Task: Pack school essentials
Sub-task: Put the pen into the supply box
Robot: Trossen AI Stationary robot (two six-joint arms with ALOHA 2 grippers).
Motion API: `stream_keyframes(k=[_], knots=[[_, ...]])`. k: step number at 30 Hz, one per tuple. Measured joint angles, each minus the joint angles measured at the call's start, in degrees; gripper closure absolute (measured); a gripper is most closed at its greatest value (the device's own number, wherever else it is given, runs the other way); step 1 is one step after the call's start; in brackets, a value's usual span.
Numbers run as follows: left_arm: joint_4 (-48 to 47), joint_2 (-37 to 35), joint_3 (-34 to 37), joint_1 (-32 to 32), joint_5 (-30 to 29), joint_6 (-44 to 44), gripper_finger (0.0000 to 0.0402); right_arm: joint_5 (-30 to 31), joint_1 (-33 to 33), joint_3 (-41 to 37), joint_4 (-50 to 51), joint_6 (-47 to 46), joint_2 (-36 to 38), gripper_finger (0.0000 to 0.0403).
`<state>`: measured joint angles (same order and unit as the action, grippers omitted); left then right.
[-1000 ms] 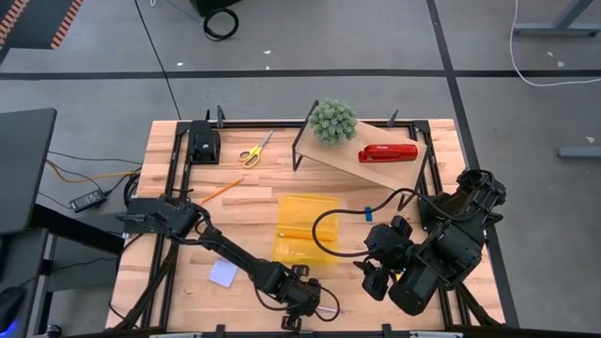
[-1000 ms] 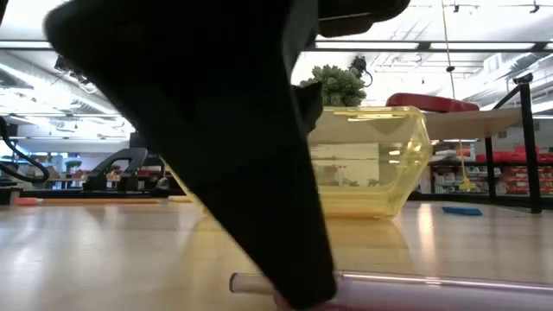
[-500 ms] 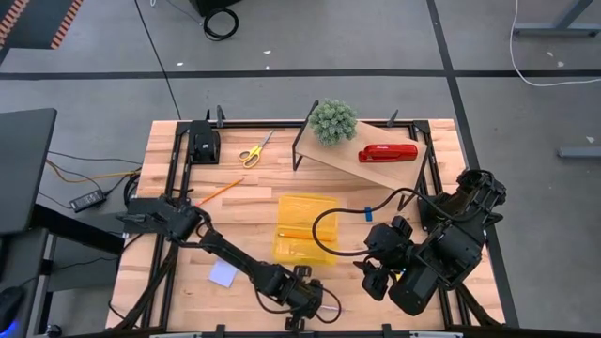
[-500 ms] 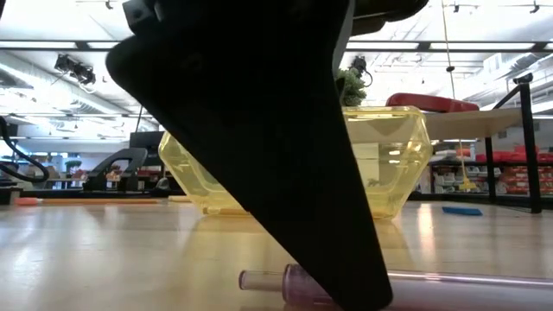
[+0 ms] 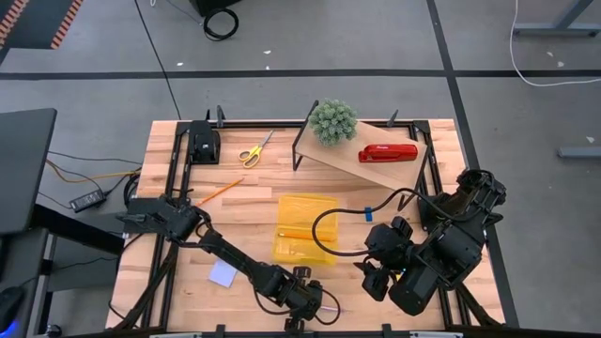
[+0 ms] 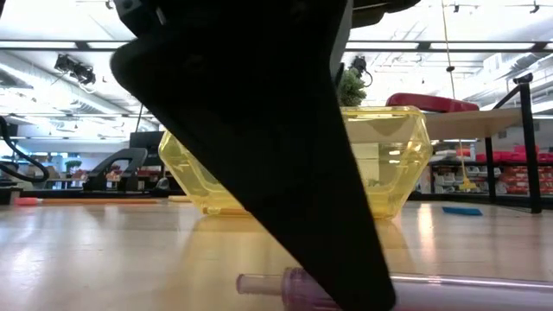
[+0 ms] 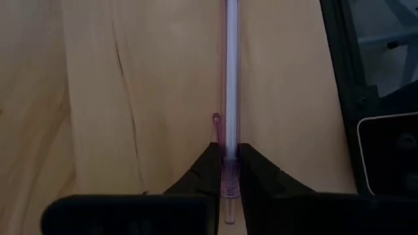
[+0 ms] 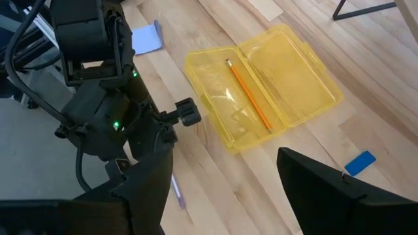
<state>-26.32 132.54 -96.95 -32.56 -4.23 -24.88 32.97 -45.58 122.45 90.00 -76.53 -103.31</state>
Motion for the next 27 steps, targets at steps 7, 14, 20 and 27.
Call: stream_keyframes(k=[7,14,20,27], knots=[[-2.8,-3.86,0.5,0.85,-0.22,-1.28,0.0375,0.0,0.0,0.0,0.02,0.0,0.0,0.0121],[-4.17,-8.97,0.31,1.62,-0.68,-1.43,0.0396,0.0,0.0,0.0,0.01,0.02,0.0,0.0121],[-5.45,-12.29,0.25,1.58,-0.72,-0.9,0.039,0.54,0.0,0.0,0.02,0.03,0.0,0.0121],[-10.56,-12.56,0.16,1.49,0.94,0.0,0.0398,1.5,0.02,-1.86,-0.08,0.32,-0.07,0.0121]])
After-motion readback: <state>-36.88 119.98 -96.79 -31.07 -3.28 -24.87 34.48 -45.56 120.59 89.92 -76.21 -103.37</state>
